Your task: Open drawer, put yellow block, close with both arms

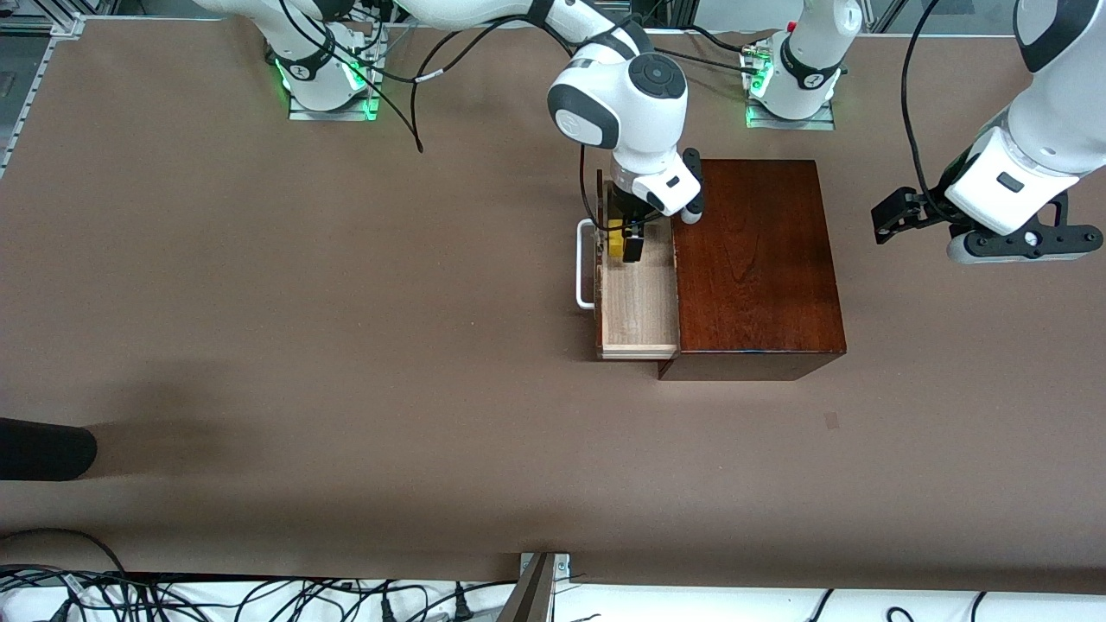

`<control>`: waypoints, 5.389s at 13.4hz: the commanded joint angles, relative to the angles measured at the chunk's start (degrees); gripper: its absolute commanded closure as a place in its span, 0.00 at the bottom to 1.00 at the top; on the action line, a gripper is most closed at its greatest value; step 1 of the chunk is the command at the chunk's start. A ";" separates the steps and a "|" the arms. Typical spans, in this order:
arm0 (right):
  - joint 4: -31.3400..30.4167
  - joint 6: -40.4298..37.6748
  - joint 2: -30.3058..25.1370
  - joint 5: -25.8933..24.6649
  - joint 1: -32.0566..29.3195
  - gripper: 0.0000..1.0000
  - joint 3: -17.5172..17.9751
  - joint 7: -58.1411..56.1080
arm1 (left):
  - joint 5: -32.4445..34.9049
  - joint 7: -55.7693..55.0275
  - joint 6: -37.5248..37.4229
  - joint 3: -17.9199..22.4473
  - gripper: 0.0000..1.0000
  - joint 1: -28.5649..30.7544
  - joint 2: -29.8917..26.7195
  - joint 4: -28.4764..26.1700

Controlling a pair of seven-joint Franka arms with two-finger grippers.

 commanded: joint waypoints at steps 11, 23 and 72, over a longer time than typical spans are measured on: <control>-0.49 -17.45 -22.39 3.98 -19.98 0.00 -5.43 0.80 | -3.75 1.09 -4.01 -5.58 0.00 -0.04 0.44 3.11; -25.95 -21.60 -43.48 22.80 -35.70 0.00 -15.65 8.97 | -9.49 13.61 1.57 -12.62 0.00 -22.53 23.63 20.60; -35.91 -17.90 -47.36 12.34 -48.12 0.00 -9.75 19.35 | 13.10 40.64 -11.37 -11.83 0.00 -12.99 20.04 22.34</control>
